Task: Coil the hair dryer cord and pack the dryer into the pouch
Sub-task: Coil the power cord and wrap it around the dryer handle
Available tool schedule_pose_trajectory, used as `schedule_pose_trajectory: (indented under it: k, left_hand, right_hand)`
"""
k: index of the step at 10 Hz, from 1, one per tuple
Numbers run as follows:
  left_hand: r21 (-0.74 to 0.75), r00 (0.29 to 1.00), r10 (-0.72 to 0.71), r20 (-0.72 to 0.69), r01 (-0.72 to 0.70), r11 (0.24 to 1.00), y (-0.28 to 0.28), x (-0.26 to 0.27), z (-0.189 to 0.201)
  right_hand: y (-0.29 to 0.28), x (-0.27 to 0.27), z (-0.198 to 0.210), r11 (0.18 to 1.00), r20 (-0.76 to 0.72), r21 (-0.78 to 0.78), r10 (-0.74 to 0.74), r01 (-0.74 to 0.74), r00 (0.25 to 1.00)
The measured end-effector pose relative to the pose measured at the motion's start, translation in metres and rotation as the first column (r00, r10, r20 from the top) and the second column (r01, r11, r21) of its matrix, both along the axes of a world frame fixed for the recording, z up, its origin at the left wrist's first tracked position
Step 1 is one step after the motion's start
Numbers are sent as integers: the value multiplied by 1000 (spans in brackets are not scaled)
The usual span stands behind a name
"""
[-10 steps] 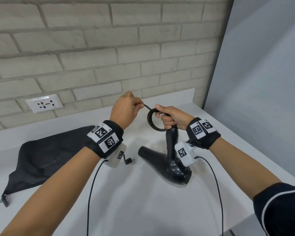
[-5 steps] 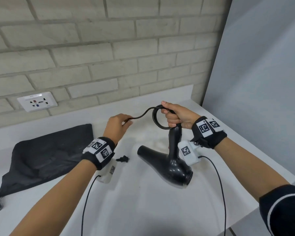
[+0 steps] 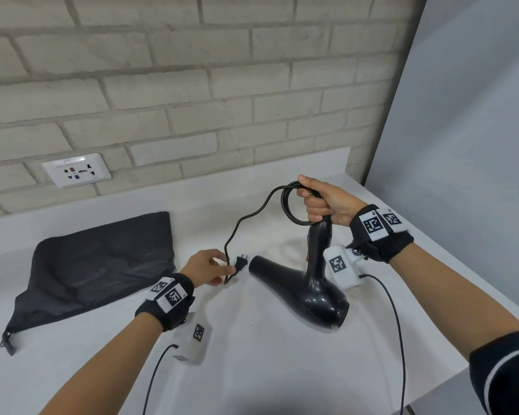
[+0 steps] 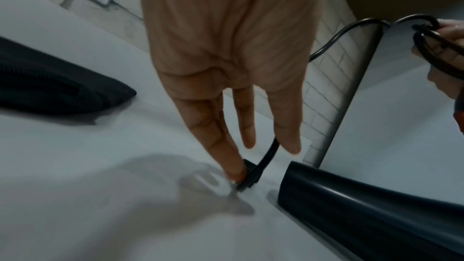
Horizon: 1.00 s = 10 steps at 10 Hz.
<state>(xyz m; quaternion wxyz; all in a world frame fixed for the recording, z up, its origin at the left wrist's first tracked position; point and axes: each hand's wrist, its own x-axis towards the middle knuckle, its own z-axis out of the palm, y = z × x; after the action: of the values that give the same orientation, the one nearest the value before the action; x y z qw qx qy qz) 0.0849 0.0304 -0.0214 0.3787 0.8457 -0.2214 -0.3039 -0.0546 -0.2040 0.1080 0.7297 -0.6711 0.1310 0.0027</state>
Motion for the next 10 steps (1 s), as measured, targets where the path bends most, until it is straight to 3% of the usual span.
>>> schedule_pose_trajectory:
  k: [1, 2, 4, 6, 7, 9, 10]
  left_hand:
    - [107, 981, -182, 70, 174, 979, -8, -3, -10]
    - [219, 904, -318, 286, 261, 940, -12, -4, -21]
    - [277, 794, -406, 452, 307, 910, -22, -10, -27]
    - [495, 599, -613, 515, 376, 783, -39, -12, -15]
    - [497, 576, -637, 512, 405, 767, -40, -7, -17]
    - [410, 587, -579, 565, 409, 815, -31, -3, -24]
    - [43, 843, -215, 493, 224, 974, -33, 1, -13]
  right_hand:
    - [-1, 0, -1, 1000, 2, 19, 4, -4, 1000]
    - [-1, 0, -1, 1000, 3, 30, 10, -10, 1000]
    - [-1, 1, -1, 999, -4, 36, 25, -24, 1000]
    - [-1, 1, -1, 999, -12, 36, 20, -19, 1000]
    - [-1, 0, -1, 999, -11, 36, 13, -13, 1000]
    - [-3, 1, -2, 999, -10, 44, 4, -4, 1000]
    - [-3, 1, -2, 999, -7, 50, -1, 2, 1000]
